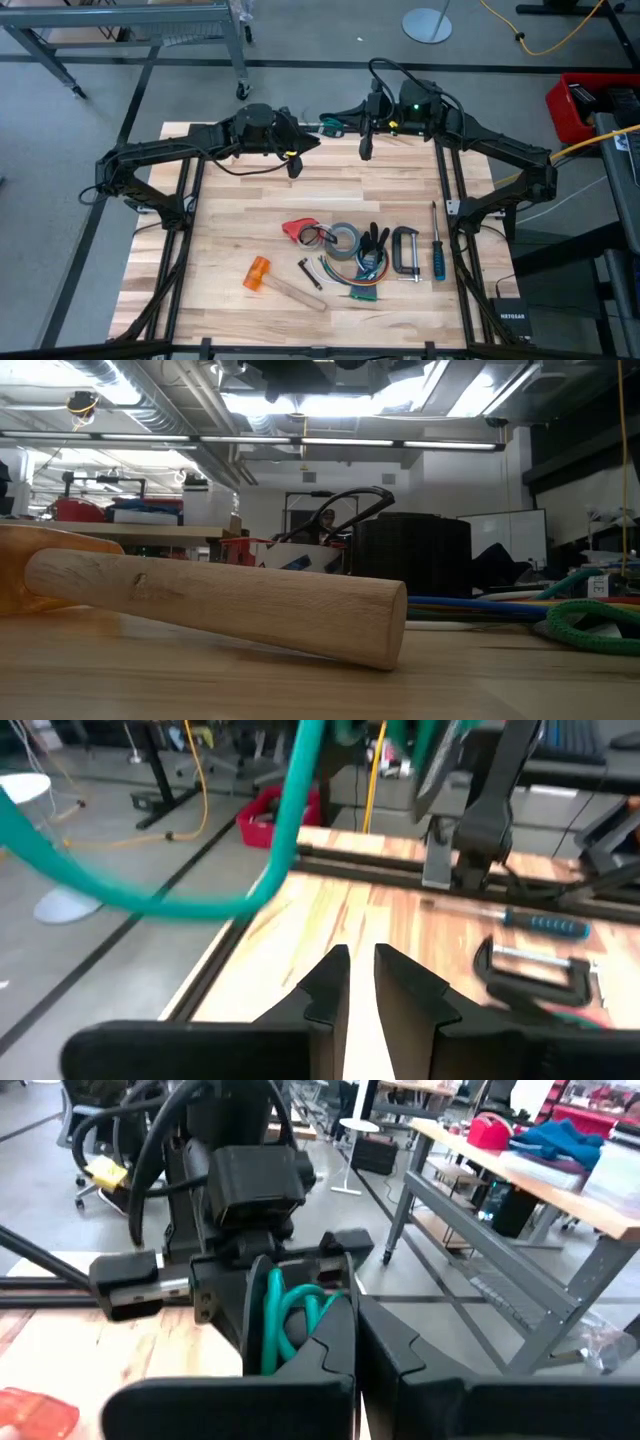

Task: Coil cords
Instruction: Coil the green cable wire on the black spool

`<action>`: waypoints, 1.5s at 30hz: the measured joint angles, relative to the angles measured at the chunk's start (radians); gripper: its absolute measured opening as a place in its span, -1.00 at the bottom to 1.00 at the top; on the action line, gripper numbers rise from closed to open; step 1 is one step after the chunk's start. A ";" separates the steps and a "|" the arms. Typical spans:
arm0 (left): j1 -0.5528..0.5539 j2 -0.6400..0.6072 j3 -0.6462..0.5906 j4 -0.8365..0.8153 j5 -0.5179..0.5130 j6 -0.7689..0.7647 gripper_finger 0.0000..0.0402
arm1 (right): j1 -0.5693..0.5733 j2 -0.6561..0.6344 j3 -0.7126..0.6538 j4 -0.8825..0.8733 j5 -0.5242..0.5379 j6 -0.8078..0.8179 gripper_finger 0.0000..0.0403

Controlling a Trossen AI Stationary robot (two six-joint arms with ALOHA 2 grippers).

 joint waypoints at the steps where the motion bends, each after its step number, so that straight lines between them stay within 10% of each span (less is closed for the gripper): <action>1: 0.001 0.000 0.000 -0.016 0.000 0.000 -0.77 | 0.000 0.000 0.000 -0.004 0.000 0.000 -1.00; 22: -0.018 -0.005 0.002 -0.156 0.000 0.051 -0.90 | 0.000 -0.007 -0.001 -0.100 0.039 0.003 -1.00; 30: -0.090 -0.005 0.003 -0.029 0.256 0.136 -0.90 | 0.000 -0.007 -0.001 -0.162 0.158 -0.024 -1.00; 45: -0.151 0.068 0.003 0.215 0.232 0.273 -0.90 | 0.057 0.065 -0.002 -0.326 0.254 -0.145 -1.00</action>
